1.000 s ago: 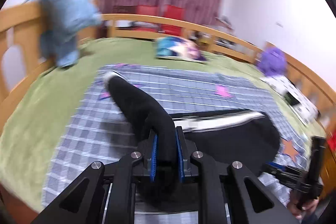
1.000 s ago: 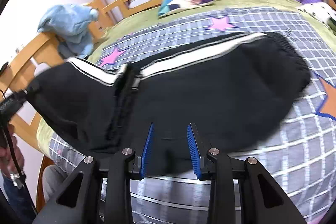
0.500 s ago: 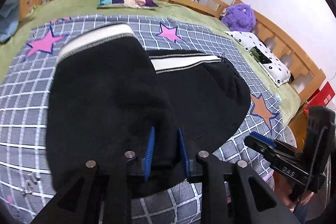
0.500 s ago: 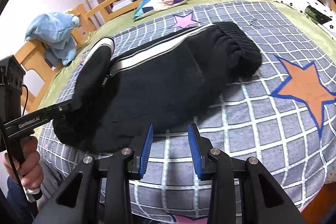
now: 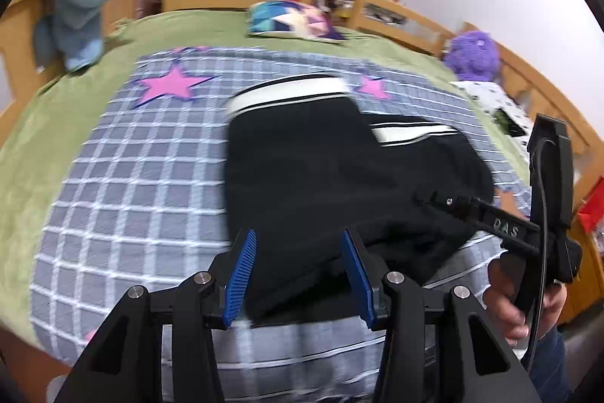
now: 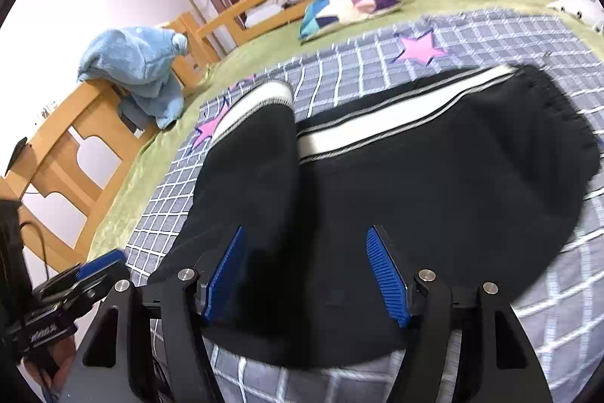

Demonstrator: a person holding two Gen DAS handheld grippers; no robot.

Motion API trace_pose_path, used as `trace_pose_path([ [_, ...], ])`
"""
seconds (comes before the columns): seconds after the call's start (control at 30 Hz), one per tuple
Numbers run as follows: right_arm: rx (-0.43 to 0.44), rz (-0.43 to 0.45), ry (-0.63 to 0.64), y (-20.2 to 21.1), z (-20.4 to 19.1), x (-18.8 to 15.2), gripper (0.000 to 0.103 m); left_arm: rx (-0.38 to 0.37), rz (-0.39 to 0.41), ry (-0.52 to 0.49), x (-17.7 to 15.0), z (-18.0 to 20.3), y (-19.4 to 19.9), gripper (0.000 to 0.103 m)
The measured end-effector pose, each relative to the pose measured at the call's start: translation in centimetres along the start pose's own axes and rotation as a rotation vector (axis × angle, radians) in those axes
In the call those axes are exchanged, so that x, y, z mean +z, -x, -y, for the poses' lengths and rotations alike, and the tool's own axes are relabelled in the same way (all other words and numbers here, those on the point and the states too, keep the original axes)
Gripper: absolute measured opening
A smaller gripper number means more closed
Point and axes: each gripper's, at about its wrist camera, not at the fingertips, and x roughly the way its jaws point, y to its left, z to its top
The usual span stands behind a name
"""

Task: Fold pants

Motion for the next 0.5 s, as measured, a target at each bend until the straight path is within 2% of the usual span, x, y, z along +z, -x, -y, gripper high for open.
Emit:
trace_pose_path([
  [0.1,0.041,-0.067,-0.041,-3.4,-0.2,-0.5,0.065,0.017,-0.023,0.060,-0.7,-3.3,0.0,0.047],
  [0.17,0.080,-0.122,-0.089,-5.4,-0.2,-0.9,0.057,0.017,-0.033,0.094,-1.0,-5.1,-0.1,0.047],
  [0.2,0.107,-0.135,-0.125,-6.1,-0.2,-0.9,0.036,0.018,-0.040,0.109,-1.1,-5.8,-0.3,0.047],
  [0.23,0.127,-0.138,-0.135,-6.3,-0.2,-0.8,0.021,0.018,-0.045,0.117,-1.0,-6.2,-0.4,0.047],
  [0.33,0.117,-0.097,-0.049,-4.8,-1.4,0.4,0.015,0.006,-0.062,0.149,-0.7,-6.8,-1.1,0.047],
  [0.4,0.092,-0.032,0.040,-2.4,-2.3,2.0,0.014,-0.014,-0.077,0.166,-0.2,-6.4,-1.7,0.047],
  [0.5,0.042,0.043,0.097,1.2,-1.5,5.1,0.013,-0.028,-0.085,0.144,0.7,-4.6,-2.5,0.047],
])
